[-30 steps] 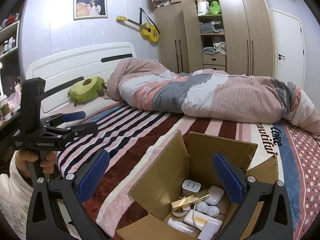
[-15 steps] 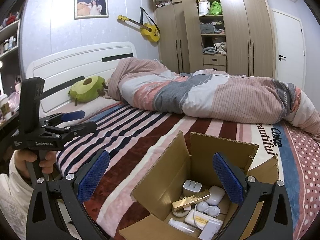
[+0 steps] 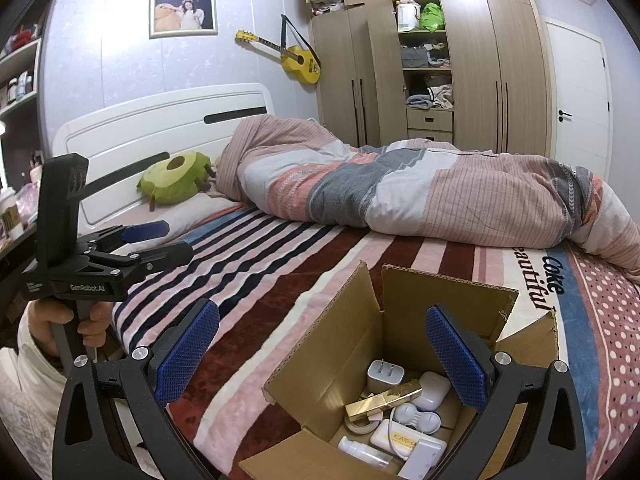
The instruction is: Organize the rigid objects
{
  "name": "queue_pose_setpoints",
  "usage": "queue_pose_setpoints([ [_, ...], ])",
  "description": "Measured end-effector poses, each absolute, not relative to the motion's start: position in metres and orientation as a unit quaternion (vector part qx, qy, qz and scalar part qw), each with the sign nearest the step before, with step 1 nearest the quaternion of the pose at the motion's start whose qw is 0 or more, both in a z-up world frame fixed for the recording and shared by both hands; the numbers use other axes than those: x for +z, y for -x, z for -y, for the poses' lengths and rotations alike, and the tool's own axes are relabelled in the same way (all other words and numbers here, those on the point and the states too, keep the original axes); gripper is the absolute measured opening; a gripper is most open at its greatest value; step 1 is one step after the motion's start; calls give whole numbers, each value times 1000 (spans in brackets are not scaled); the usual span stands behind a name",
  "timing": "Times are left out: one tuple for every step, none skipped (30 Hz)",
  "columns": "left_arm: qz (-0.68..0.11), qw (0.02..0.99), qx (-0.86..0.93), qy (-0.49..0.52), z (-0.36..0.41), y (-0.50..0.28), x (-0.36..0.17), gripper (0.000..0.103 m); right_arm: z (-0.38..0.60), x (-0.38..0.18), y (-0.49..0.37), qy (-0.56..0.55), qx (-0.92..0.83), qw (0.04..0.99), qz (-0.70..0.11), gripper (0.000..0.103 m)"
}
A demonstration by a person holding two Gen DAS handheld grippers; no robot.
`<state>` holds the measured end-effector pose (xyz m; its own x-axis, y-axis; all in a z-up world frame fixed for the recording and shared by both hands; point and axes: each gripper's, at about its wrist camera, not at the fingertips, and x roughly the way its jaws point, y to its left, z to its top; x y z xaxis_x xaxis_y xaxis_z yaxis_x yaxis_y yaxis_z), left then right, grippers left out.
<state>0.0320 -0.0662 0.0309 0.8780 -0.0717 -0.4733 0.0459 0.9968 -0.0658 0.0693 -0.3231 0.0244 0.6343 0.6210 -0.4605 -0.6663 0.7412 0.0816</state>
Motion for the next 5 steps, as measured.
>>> queue_pose_setpoints([
  [-245,969,-30,27,66,-32,31,100,323,25,-69,48,357,903,-236,103],
  [-245,969,-31,27,66,-32,31,100,323,24,-69,48,356,903,-236,103],
  [-245,969,-31,27,66,-32,31,100,323,24,-69,48,356,903,-236,103],
  [-245,969,-31,27,66,-32,31,100,323,25,-69,48,357,903,-236,103],
  [-245,969,-31,26,66,-32,31,100,323,24,-69,48,356,903,-236,103],
])
